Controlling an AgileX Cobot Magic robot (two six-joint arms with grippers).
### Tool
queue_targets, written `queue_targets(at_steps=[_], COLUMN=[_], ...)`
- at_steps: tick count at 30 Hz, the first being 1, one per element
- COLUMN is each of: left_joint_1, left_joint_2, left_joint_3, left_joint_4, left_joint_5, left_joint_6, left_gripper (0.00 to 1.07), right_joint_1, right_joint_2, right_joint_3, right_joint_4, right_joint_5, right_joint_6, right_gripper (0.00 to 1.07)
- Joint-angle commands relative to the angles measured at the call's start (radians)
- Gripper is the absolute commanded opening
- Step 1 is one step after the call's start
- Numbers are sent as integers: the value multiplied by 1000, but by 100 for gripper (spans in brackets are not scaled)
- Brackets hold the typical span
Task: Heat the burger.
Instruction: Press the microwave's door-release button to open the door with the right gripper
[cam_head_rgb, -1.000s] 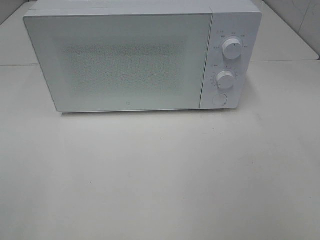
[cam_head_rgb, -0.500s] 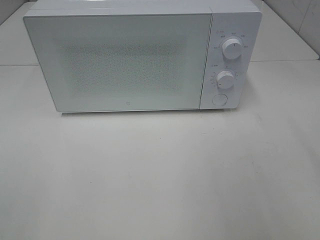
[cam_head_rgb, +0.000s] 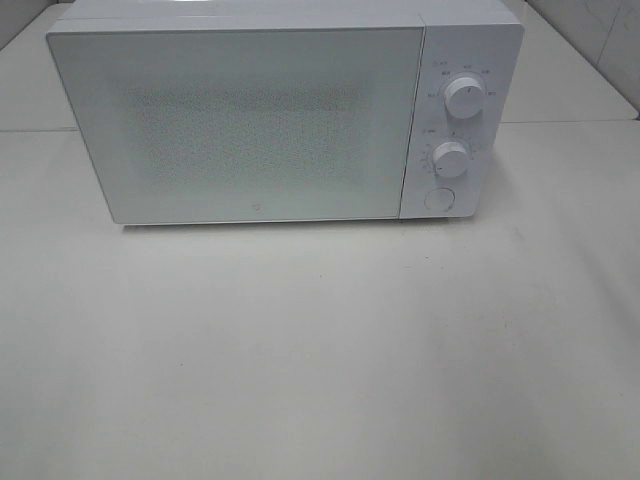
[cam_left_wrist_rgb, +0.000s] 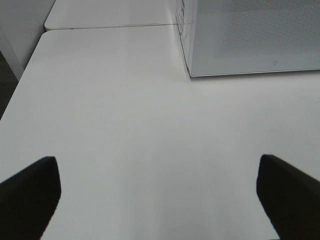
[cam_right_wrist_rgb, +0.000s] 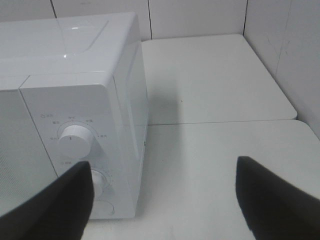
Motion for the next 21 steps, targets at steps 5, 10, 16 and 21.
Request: queue_targets(at_steps=[5,10,16,21], left_joint_1=[5,5,5,5], left_joint_2=[-13,-13,-13,-13], left_joint_3=[0,0,0,0], left_joint_4=[2,2,2,2], left_joint_5=[6,6,6,6], left_joint_6=[-1,-1,-1,-1], left_gripper=[101,101,101,101], right_joint_1=[-2,-2,116,219], right_joint_2=[129,238,339,424], right_joint_3=[62,84,89,89], right_joint_4=[-3,66,186,321], right_joint_5=[-248,-344,-423,-520], right_joint_6=[-7,-9,-140,-232], right_gripper=[76,76,76,76])
